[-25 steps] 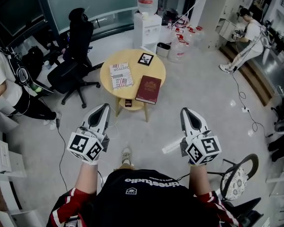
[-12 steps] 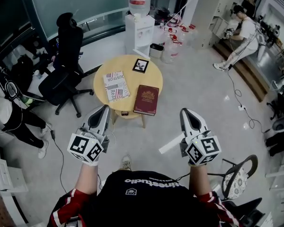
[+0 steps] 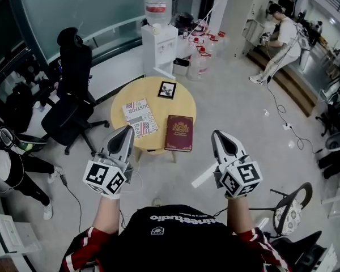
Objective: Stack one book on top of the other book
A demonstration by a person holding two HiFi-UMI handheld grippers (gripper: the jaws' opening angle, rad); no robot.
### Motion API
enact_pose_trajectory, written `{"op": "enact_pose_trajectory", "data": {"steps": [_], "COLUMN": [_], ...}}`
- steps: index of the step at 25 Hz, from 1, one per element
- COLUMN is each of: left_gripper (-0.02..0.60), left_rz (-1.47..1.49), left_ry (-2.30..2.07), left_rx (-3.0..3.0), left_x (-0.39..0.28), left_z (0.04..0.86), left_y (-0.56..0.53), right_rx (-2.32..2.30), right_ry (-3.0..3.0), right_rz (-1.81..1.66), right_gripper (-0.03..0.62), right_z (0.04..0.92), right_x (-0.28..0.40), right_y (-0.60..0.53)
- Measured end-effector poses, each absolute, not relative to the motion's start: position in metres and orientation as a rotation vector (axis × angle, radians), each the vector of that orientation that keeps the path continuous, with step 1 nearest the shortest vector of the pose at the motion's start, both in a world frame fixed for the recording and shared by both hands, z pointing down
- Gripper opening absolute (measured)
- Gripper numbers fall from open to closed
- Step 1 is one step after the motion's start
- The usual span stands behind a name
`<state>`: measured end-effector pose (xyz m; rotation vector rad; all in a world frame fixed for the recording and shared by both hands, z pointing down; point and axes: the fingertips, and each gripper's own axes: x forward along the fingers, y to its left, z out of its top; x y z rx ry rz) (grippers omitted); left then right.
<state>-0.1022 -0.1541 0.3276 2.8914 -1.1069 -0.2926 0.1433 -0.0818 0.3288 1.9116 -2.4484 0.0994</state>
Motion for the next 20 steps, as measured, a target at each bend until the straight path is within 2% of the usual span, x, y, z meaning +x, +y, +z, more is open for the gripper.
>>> {"op": "enact_pose_trajectory", "data": {"steps": [20], "left_gripper": [0.017], "left_rz": [-0.276], "left_ry": [-0.947], "left_rx": [2.903], "left_x": [-0.101], "left_z": [0.357], "left_y": [-0.209], "right_rx": [1.960], "right_ry": [-2.324], "right_rz": [0.113], "right_gripper": [0.028], "right_z": [0.344], "right_x": [0.127], "right_y": [-0.115]}}
